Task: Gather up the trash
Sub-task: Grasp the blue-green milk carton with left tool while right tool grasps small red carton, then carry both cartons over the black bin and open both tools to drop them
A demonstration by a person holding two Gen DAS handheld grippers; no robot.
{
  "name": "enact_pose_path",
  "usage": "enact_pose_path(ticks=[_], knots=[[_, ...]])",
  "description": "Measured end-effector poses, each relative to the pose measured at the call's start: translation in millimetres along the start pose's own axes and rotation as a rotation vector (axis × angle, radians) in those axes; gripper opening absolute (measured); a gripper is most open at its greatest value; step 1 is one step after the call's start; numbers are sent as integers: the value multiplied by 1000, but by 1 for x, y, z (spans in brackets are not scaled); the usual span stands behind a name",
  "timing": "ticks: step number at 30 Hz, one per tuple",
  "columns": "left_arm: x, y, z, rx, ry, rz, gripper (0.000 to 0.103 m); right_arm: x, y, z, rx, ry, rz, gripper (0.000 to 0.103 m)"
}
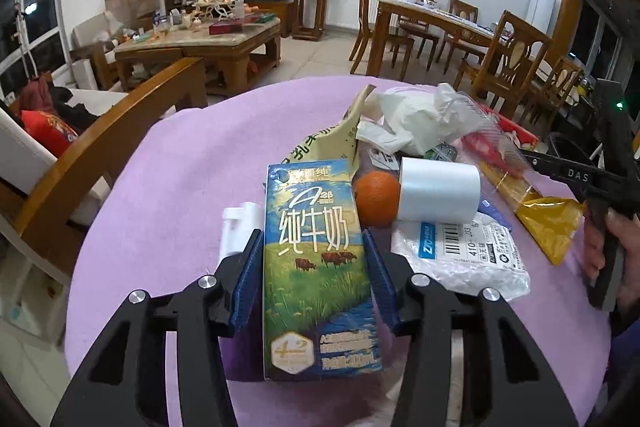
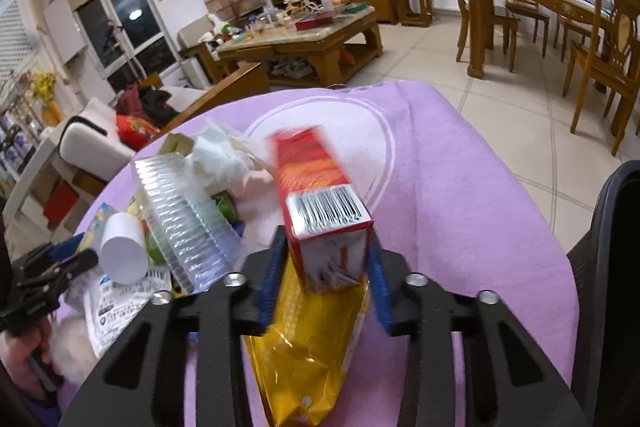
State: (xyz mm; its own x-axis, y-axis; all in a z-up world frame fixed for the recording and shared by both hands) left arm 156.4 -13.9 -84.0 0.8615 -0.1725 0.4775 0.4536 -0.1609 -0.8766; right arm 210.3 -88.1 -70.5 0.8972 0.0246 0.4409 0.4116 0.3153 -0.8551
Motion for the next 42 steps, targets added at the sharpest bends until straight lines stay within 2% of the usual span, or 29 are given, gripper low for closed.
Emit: enact_pose_path(ticks=[5,13,18,24,26,28,30,32,34,36,42], knots=[[-2,-6,1,-34,-9,-22,49,-6,-17,1,18,-13,-52,33],[-1,-45,-6,-100,-27,-140,49,-33,-66,2,80,-24,-138,32],[7,-71,-28,-144,-1,-209,49,-47,-98,-3,137,-15,-188,32],[25,-86,-70,-217,49,-253,49,-57,-131,-22,147,-3,-240,32],[34,-87,-91,-238,76,-259,49,-66,-156,-47,142,22,-280,32],[41,-86,-113,-262,103,-263,49,-69,-162,-54,139,31,-290,32],[43,-84,-133,-282,127,-265,49,-80,-183,-88,132,73,-323,32],[49,-80,-155,-304,159,-262,49,-82,-187,-95,128,83,-330,32],[53,-75,-177,-325,187,-254,49,-97,-204,-127,112,127,-356,33],[57,-70,-200,-349,216,-245,49,-101,-209,-137,108,140,-364,32],[60,-51,-258,-427,282,-210,49,-133,-236,-210,84,233,-402,33]])
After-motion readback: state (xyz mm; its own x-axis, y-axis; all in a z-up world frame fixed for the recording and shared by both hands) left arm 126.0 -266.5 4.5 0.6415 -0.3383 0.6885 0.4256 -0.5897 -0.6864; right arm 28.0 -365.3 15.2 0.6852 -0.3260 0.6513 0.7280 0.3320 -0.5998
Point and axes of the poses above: each gripper's, at about its wrist camera, not at the fingertips, and y roughly the way its jaws point, z to its left, x to its top, the point moved 9 cm from there along y, roughly the way its jaws point, and after that the axes turned 15 degrees about z, right-handed, at the moved point
